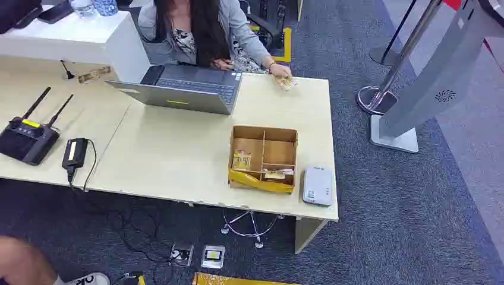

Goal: Pass the card to the sensor for recognition and then transmit it.

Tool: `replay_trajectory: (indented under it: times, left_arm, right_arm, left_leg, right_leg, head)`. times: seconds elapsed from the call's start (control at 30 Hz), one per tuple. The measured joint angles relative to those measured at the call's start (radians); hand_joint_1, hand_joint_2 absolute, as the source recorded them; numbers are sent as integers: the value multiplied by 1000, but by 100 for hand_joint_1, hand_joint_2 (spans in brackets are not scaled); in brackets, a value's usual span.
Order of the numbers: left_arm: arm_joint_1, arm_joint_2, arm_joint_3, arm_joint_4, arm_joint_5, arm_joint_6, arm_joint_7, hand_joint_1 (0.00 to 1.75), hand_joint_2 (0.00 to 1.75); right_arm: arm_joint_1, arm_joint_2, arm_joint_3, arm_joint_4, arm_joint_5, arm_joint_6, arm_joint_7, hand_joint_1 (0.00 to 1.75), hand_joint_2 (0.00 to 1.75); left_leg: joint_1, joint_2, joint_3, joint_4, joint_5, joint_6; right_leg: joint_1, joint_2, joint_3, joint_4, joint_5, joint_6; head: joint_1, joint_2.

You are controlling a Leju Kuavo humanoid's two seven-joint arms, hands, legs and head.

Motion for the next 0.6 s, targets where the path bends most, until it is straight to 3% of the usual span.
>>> replay_trajectory:
  times: [0.27,0.4,0.43,0.6]
  left_arm:
    - [2,1,0,0,0,1,0,0,0]
    - [2,2,0,0,-1,1,0,0,0]
    - [2,2,0,0,-1,2,0,0,0]
    - [4,5,0,0,-1,8,0,0,0]
  right_arm:
    - [-2,-3,0,0,-36,-31,18,0,0]
    - [-9,-27,-4,0,-123,-67,24,0,0]
    - [-12,-34,-8,0,-148,-79,16,0,175]
    - [-66,-112,-65,0,-251,-108,-58,0,175]
  left_leg:
    - [0,0,0,0,0,0]
    - [0,0,0,0,0,0]
    - [0,0,0,0,0,0]
    - [-2,0,0,0,1,1]
  right_leg:
    - [0,0,0,0,0,0]
    - [-1,0,0,0,0,1]
    - [-1,0,1,0,1,1]
    - [-2,0,1,0,2,2]
  head:
    - [0,0]
    - [0,0]
    - [0,0]
    - [0,0]
